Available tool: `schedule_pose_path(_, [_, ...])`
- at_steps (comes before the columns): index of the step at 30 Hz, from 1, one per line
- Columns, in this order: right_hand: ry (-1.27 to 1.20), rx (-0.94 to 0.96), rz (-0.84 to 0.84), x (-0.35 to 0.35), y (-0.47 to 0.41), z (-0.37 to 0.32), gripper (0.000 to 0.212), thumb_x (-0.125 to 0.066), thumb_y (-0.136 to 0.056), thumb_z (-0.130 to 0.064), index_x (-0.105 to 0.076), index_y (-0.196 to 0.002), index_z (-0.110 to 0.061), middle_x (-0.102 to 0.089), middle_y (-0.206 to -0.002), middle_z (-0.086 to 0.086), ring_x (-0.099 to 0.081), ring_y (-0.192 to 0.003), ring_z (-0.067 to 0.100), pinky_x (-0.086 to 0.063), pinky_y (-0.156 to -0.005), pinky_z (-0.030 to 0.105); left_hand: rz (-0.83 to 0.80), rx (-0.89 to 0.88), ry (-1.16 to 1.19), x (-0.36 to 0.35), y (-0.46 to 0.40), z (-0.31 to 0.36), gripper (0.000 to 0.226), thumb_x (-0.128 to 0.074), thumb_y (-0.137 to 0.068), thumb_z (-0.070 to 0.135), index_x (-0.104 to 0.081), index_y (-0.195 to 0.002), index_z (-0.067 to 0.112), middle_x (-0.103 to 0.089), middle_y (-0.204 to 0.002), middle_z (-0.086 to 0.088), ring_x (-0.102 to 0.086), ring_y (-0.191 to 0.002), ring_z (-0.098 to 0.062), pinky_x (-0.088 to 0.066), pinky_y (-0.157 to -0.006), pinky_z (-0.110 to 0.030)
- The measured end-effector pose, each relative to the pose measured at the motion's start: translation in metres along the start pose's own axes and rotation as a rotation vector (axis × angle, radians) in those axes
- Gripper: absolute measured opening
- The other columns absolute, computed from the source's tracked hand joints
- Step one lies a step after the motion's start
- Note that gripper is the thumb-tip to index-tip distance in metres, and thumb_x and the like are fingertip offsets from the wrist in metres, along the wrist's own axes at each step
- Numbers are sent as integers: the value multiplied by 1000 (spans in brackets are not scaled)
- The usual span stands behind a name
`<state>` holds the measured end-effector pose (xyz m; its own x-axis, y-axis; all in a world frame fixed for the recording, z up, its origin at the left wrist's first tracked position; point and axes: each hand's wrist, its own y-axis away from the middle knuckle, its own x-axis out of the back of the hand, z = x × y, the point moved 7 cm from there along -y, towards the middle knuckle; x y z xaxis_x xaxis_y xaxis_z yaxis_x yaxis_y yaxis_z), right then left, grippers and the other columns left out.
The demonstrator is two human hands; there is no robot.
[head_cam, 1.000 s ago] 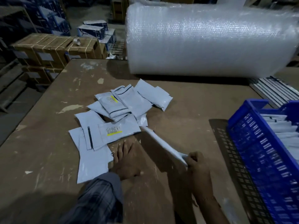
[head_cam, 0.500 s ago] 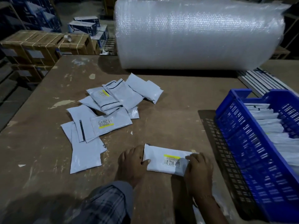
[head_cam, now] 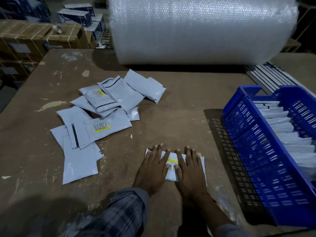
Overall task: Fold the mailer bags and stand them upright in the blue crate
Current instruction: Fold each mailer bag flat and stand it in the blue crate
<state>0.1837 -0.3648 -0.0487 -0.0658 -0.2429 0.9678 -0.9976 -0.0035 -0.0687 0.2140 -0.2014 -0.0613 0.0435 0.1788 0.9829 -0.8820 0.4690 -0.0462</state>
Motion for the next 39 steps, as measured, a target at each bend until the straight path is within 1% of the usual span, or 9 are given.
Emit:
schedule_pose_path(4, [23,-7,-19,-3,-4,1,60,-32,-108,-45,-18,-165,-31,-8,-173,8,-9,-160,28,-1,-129,40,-6,8,-18,1,-3,-1,61,-18,-113,47,-9,-170,25,-6,-177,-11,-9,-163,-31,-16,-130,-52])
schedule_pose_path(11, [19,23,-41,-5,-11,5,59,-33,-106,-45,-21,-164,-35,-8,-173,8,-8,-160,29,-13,-128,45,-34,31,-45,-2,-2,3,62,-17,-112,47,-10,-169,24,-7,-176,-14,-12,-162,-35,-17,-129,-55])
schedule_pose_path(20, [31,-35,-32,-11,14,-6,58,-22,-109,-41,-12,-165,-33,-1,-174,4,5,-160,28,-7,-128,50,-14,65,-23,9,-3,4,58,-12,-114,46,-11,-169,28,-5,-177,-10,-7,-163,-31,-15,-130,-53])
schedule_pose_path(23, [29,3,-38,-12,13,-3,58,-22,-108,-39,-14,-165,-32,-2,-174,2,2,-160,27,-7,-128,48,-20,43,-29,5,-2,7,58,-16,-114,43,-19,-169,24,-11,-176,-12,-12,-162,-34,-16,-130,-55])
schedule_pose_path(26, [64,56,-47,-10,-3,1,57,-25,-108,-37,-22,-164,-29,-9,-173,5,-8,-160,30,-18,-126,51,-29,17,-49,4,2,15,61,-20,-112,42,-28,-166,14,-23,-173,-15,-23,-159,-40,-25,-126,-59])
schedule_pose_path(29, [71,40,-53,-11,-7,2,59,-25,-106,-37,-22,-164,-25,-13,-172,8,-13,-159,33,-23,-125,53,-35,5,-41,5,5,12,64,-14,-113,44,-17,-168,12,-12,-176,-12,-11,-162,-34,-20,-129,-53])
schedule_pose_path(32, [51,22,-49,-10,9,-6,61,-22,-106,-37,-18,-165,-21,-11,-173,6,-9,-159,31,-18,-126,52,-41,23,-55,5,-1,4,64,-12,-112,42,-11,-169,13,-5,-177,-10,-5,-163,-32,-20,-128,-52])
schedule_pose_path(36, [50,32,-39,-9,18,-9,61,-26,-106,-36,-21,-165,-19,-15,-172,6,-14,-159,31,-16,-126,49,-35,51,-63,7,-3,8,63,-10,-112,39,-20,-167,10,-13,-176,-13,-10,-162,-36,-22,-127,-56])
schedule_pose_path(39, [19,76,-52,-11,6,-5,63,-29,-103,-36,-24,-164,-19,-12,-172,8,-9,-160,31,-17,-127,50,-56,-30,-58,5,3,19,61,-20,-112,36,-25,-166,7,-20,-174,-15,-17,-159,-43,-26,-125,-59])
